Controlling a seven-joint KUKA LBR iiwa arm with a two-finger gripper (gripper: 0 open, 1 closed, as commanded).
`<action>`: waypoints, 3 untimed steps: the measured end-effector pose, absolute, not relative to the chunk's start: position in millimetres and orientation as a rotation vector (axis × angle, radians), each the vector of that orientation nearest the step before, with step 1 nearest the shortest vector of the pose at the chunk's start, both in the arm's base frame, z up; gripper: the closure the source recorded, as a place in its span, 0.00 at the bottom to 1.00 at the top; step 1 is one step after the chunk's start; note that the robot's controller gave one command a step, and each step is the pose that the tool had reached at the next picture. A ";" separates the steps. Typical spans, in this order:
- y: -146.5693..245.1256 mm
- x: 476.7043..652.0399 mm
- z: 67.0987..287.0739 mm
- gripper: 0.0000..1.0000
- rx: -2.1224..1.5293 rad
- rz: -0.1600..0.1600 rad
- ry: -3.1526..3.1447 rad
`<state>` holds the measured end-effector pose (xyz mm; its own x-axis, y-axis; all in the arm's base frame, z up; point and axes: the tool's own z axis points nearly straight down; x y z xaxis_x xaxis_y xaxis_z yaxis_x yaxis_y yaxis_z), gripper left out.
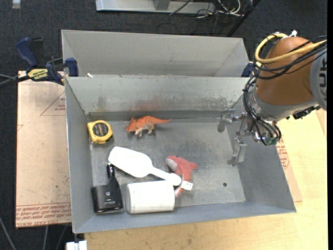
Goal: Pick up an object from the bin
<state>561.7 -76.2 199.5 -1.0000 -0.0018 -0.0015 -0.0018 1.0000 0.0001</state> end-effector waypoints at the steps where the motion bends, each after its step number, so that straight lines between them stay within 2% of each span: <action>1: -76.2 561.7 199.5 0.00 -0.003 0.000 3.140; 2: -51.7 562.5 168.4 0.00 0.037 -0.004 3.129; 3: -10.7 541.9 93.1 1.00 0.021 0.002 3.140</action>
Offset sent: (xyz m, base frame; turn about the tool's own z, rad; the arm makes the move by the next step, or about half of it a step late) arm -0.0040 0.0845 -0.1024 0.0514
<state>541.9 -10.7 93.1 -0.9999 0.0135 -0.0015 0.0135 0.9999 0.0013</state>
